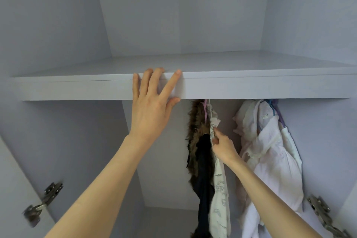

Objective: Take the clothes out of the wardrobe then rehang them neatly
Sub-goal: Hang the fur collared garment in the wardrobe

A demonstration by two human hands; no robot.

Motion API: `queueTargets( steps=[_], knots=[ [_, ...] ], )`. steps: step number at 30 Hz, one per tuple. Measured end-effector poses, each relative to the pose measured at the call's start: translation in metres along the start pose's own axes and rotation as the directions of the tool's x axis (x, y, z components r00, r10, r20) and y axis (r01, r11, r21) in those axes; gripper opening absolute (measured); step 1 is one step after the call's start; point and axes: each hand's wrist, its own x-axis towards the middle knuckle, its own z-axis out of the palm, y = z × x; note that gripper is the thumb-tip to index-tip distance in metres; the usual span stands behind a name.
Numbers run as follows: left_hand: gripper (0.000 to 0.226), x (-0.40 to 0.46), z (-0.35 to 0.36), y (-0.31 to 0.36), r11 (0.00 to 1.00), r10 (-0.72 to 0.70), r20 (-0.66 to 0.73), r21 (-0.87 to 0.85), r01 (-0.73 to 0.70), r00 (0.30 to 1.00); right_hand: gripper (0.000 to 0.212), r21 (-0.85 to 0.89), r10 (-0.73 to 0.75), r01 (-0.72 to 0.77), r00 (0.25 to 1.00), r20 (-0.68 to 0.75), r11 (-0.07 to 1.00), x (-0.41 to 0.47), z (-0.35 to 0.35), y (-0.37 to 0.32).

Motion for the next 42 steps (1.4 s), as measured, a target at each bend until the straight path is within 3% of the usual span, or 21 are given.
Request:
queueTargets(
  steps=[5, 8, 11, 14, 17, 19, 22, 25, 28, 32, 36, 39, 42],
  knots=[
    [0.053, -0.017, -0.012, 0.003, 0.998, -0.02, 0.089, -0.055, 0.024, 0.996, 0.052, -0.143, -0.03, 0.029, 1.0, -0.005, 0.989, -0.005, 0.002, -0.004],
    [0.053, -0.059, -0.023, -0.002, 0.997, -0.051, 0.164, -0.05, 0.06, 0.985, 0.054, -0.379, -0.22, 0.181, 0.973, -0.063, 0.907, -0.024, 0.017, -0.008],
    [0.052, -0.125, -0.036, -0.015, 0.985, -0.16, 0.293, -0.014, 0.171, 0.943, 0.056, -0.448, -0.345, 0.317, 0.938, 0.02, 0.836, -0.06, 0.05, -0.017],
    [0.053, -0.203, -0.057, -0.026, 0.955, -0.291, 0.432, 0.083, 0.284, 0.854, 0.056, -0.434, -0.411, 0.44, 0.897, 0.165, 0.786, -0.099, 0.091, -0.025],
    [0.056, -0.271, -0.094, -0.031, 0.887, -0.454, 0.532, 0.197, 0.418, 0.714, 0.061, -0.402, -0.433, 0.523, 0.851, 0.297, 0.751, -0.132, 0.139, -0.033],
    [0.057, -0.308, -0.123, -0.033, 0.833, -0.548, 0.559, 0.296, 0.468, 0.622, 0.069, -0.396, -0.43, 0.582, 0.804, 0.41, 0.71, -0.154, 0.173, -0.041],
    [0.056, -0.363, -0.174, -0.032, 0.736, -0.673, 0.567, 0.449, 0.506, 0.475, 0.062, -0.292, -0.407, 0.647, 0.705, 0.581, 0.704, -0.191, 0.223, -0.052],
    [0.057, -0.416, -0.234, -0.027, 0.589, -0.806, 0.496, 0.614, 0.526, 0.324, 0.06, -0.16, -0.466, 0.727, 0.575, 0.673, 0.667, -0.236, 0.272, -0.074],
    [0.055, -0.458, -0.294, -0.006, 0.392, -0.917, 0.359, 0.72, 0.573, 0.176, 0.061, 0.024, -0.577, 0.815, 0.389, 0.719, 0.579, -0.29, 0.312, -0.087],
    [0.054, -0.491, -0.354, 0.039, 0.052, -0.996, 0.082, 0.794, 0.606, -0.022, 0.06, 0.25, -0.551, 0.881, 0.014, 0.835, 0.401, -0.357, 0.346, -0.092],
    [0.054, -0.513, -0.392, 0.108, -0.284, -0.957, -0.195, 0.783, 0.553, -0.215, 0.061, 0.483, -0.56, 0.824, -0.259, 0.787, 0.296, -0.424, 0.352, -0.097],
    [0.055, -0.523, -0.405, 0.165, -0.467, -0.879, -0.319, 0.726, 0.504, -0.356, 0.06, 0.604, -0.55, 0.762, -0.408, 0.729, 0.235, -0.465, 0.342, -0.084],
    [0.055, -0.529, -0.415, 0.222, -0.623, -0.779, -0.446, 0.637, 0.454, -0.441, 0.059, 0.687, -0.495, 0.699, -0.533, 0.686, 0.198, -0.499, 0.33, -0.063]
  ],
)
